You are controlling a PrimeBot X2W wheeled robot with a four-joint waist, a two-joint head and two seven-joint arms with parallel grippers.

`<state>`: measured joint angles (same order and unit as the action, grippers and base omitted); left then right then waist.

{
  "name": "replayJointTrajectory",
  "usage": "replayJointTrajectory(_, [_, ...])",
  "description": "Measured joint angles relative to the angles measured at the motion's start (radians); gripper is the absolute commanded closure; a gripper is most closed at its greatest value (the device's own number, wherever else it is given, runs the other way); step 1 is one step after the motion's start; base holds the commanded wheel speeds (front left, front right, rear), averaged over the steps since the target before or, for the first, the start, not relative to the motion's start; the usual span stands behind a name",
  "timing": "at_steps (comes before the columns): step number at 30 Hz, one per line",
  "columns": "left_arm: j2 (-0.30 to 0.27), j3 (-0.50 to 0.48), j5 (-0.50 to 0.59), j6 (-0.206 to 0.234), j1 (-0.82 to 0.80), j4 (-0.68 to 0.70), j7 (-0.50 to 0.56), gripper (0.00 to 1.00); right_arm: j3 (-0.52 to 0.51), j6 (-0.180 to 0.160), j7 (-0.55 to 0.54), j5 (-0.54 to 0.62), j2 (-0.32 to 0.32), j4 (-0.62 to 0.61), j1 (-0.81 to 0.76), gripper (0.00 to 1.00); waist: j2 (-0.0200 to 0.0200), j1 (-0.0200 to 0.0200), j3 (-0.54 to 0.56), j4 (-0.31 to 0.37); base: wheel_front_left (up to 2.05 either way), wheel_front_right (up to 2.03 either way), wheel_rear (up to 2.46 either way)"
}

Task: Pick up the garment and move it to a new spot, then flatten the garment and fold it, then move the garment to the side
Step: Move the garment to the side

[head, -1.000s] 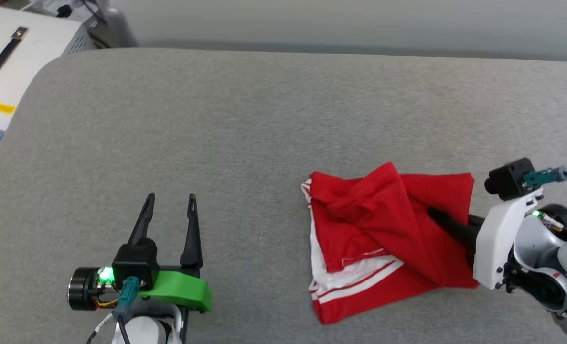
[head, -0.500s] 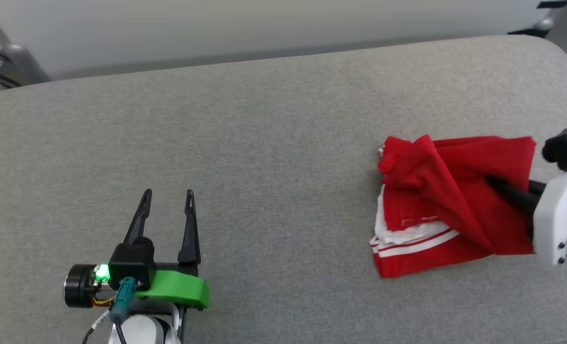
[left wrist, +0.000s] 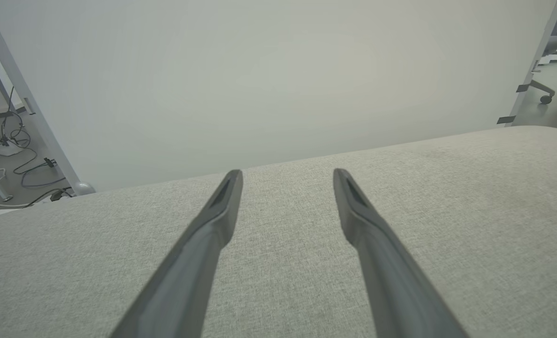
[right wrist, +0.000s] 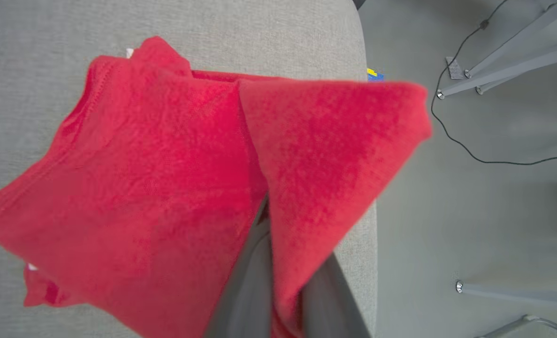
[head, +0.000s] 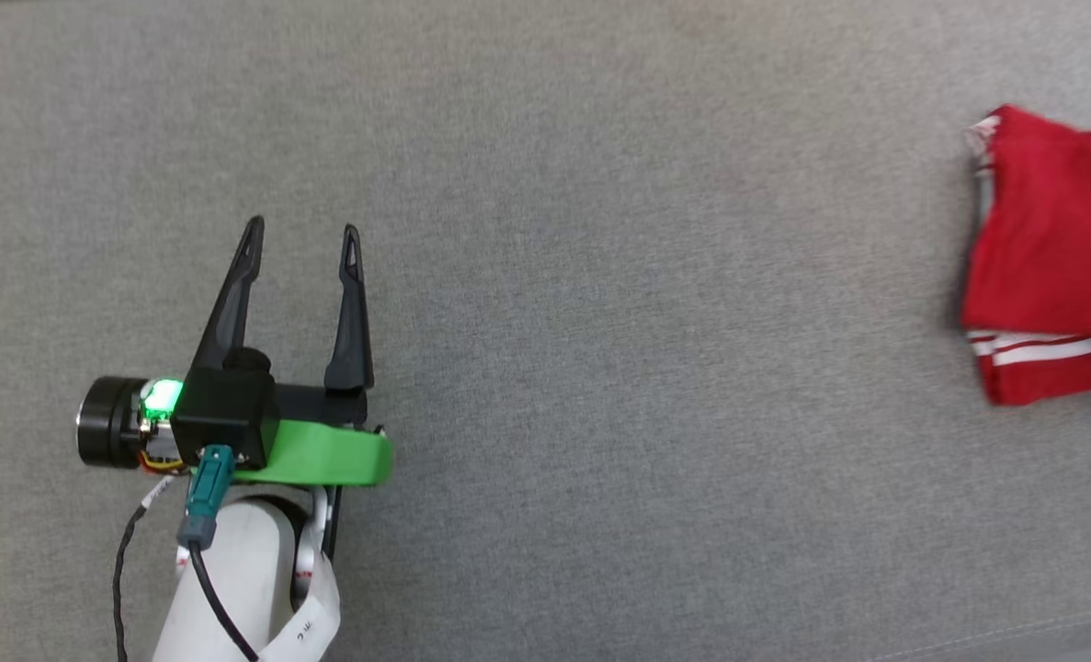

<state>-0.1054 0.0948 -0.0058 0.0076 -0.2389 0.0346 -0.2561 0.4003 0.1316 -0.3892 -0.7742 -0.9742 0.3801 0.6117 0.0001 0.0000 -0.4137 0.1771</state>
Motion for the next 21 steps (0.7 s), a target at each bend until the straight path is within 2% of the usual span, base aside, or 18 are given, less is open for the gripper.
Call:
replayJointTrajectory(6, [-0.016, 0.002, 0.015, 0.006, -0.021, 0.035, 0.0, 0.0, -0.038, 0.0, 0.061, 0.033, -0.018, 0.176, 0.095, 1.0, 0.0, 0.0001, -0.091, -0.019, 0.0, 0.0, 0.0])
replayJointTrajectory(15, [-0.027, 0.011, 0.017, 0.021, -0.033, 0.045, 0.0, 0.0, -0.063, 0.0, 0.131, 0.093, 0.048, 0.355, 0.198, 1.0, 0.0, 0.0002, -0.169, -0.044, 0.0, 0.0, 0.0])
replayJointTrajectory(16, [-0.027, 0.011, 0.017, 0.023, -0.033, 0.044, 0.0, 0.0, -0.071, 0.0, 0.141, 0.093, 0.059, 0.375, 0.202, 0.85, 0.0, 0.0002, -0.167, -0.045, 0.0, 0.0, 0.0])
replayJointTrajectory(17, [-0.027, 0.012, 0.016, 0.024, -0.033, 0.044, 0.0, 0.0, -0.078, 0.0, 0.156, 0.097, 0.066, 0.393, 0.208, 0.59, 0.0, 0.0001, -0.163, -0.047, 0.0, 0.0, 0.0])
replayJointTrajectory(18, [-0.027, 0.013, 0.016, 0.024, -0.033, 0.042, 0.0, 0.0, -0.084, 0.0, 0.163, 0.103, 0.068, 0.406, 0.211, 0.01, 0.0, 0.0001, -0.158, -0.048, 0.0, 0.0, 0.0])
replayJointTrajectory(21, [-0.026, 0.014, 0.014, 0.03, -0.03, 0.04, 0.0, 0.0, -0.109, 0.0, 0.215, 0.106, 0.067, 0.427, 0.213, 0.0, 0.0, 0.0, -0.134, -0.051, 0.0, 0.0, 0.0])
